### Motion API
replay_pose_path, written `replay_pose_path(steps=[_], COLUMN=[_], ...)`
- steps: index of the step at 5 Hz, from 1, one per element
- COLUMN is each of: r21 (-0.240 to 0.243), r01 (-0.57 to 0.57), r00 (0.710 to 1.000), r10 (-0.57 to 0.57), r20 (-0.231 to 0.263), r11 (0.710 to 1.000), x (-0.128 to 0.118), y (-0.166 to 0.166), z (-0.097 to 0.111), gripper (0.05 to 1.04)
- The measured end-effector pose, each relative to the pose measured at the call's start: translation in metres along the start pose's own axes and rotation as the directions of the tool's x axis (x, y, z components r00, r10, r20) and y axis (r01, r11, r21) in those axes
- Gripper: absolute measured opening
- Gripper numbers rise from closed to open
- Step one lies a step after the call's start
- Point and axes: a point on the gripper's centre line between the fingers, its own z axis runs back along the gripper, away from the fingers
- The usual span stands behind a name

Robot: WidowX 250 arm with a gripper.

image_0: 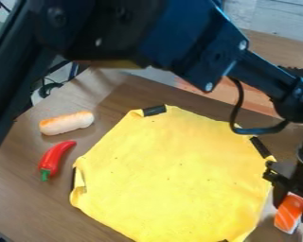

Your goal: Move object to right of the cloth

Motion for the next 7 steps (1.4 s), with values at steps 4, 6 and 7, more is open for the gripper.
replay_pose_path(steps=[4, 6, 7], r21=[0.016, -0.059, 0.017], r01=[-0.025, -0.058, -0.067], r00=[0.999, 0.990, 0.986], r10=[0.025, 0.065, 0.064], r20=[-0.038, 0.128, 0.157], r11=[1.000, 0.997, 0.998], x=[-0.002, 0.007, -0.002], y=[0.012, 0.039, 0.065], z=[-0.015, 0.063, 0.097], gripper=[1.005, 1.000, 1.000])
